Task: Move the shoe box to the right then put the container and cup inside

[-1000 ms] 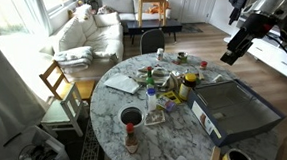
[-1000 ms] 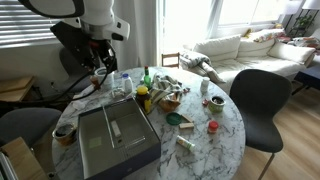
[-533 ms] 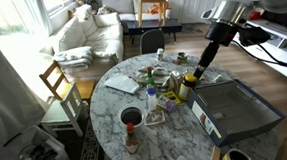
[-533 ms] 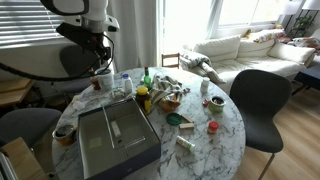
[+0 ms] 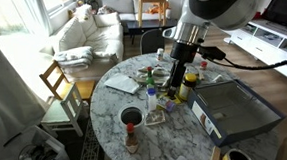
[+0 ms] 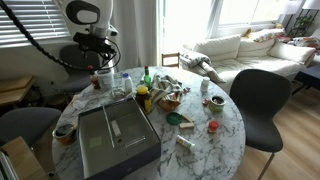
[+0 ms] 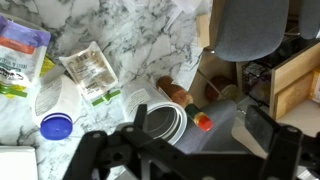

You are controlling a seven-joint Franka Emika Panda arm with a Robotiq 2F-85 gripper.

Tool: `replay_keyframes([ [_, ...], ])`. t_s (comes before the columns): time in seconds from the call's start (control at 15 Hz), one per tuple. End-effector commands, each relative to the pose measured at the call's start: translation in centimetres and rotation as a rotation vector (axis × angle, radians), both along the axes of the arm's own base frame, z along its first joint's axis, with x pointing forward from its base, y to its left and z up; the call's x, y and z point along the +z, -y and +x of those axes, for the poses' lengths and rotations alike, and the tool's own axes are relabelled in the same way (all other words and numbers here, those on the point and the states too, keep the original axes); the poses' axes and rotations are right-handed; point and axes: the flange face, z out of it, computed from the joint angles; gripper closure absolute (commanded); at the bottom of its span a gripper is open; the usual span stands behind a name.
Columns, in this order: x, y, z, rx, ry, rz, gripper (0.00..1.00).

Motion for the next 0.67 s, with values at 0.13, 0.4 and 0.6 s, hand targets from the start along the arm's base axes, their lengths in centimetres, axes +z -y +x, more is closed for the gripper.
replay_keyframes([
  [0.13, 0.1, 0.1, 0.4, 0.003, 0.005, 0.001, 0.0],
  [0.4, -2.6, -0.9, 2.6, -0.053, 0.049, -0.005, 0.0],
  [0.6, -5.8, -2.0, 4.7, -0.137, 0.11, -0.051, 0.0],
])
